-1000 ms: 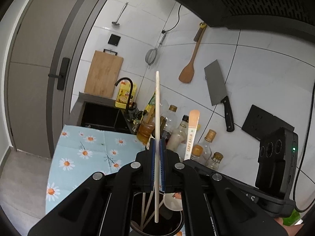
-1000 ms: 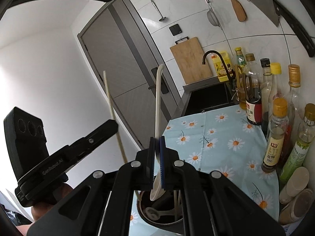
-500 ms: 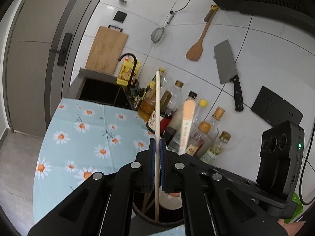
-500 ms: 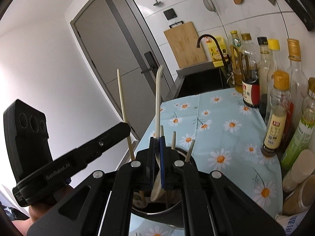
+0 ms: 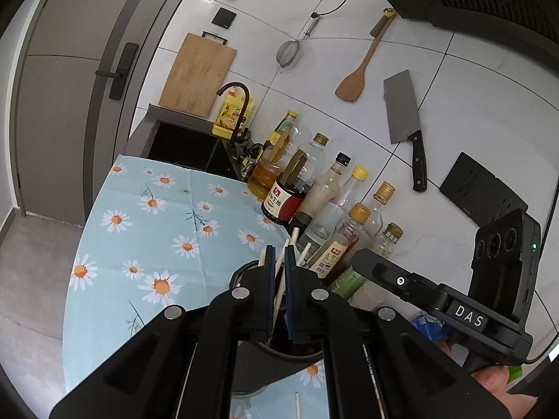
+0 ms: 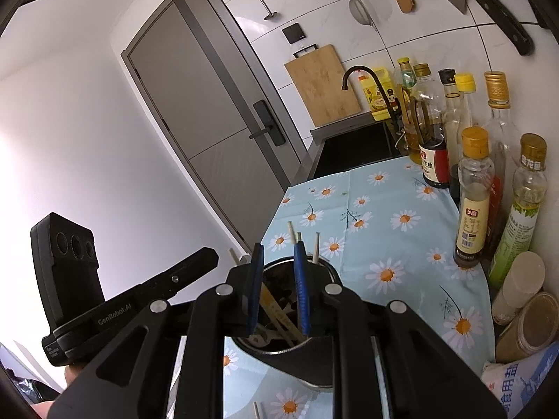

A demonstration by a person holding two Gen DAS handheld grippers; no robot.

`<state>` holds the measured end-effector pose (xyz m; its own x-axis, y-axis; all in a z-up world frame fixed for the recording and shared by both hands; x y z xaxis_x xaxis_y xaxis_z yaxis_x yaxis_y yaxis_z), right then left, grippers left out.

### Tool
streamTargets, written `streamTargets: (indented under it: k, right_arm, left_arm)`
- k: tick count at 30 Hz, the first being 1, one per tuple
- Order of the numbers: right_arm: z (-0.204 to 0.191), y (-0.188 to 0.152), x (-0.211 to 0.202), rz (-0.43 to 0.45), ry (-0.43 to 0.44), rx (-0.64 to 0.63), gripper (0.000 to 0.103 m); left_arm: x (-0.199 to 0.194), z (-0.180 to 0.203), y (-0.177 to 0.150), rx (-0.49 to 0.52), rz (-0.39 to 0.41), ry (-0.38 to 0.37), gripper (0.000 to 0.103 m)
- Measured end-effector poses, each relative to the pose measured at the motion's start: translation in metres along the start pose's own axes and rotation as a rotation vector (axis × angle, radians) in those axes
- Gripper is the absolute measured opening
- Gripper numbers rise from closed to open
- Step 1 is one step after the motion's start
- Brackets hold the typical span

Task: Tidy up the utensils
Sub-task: 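Lower both held utensils into the black holder and open both tools, then withdraw both open tools from the holder down to the table utensils, then close the right tool on a wooden chopstick beside the white spoon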

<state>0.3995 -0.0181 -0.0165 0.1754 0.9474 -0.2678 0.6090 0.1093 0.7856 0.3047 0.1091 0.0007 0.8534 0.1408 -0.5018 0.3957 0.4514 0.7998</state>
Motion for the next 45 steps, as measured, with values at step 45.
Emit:
streamTargets:
  k: [45]
  right_arm:
    - [-0.027,-0.208,0.029,-0.918,0.094,0.164,0.03]
  left_arm:
    - [-0.086,-0.067,-0.222,-0.315,-0.465,0.063,0.018]
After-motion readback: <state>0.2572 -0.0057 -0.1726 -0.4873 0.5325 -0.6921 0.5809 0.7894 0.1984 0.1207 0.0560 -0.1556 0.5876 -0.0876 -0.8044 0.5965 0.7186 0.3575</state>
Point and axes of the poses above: each gripper's, at about its wrist camera, not at the fingertips, and x roughly the way its jaws point, z to its right, y to its top, the point moved 7 cm from there along x, roughly the way its jaws point, and after that the axes turned 15 degrees about y, right-handed, at the moved point
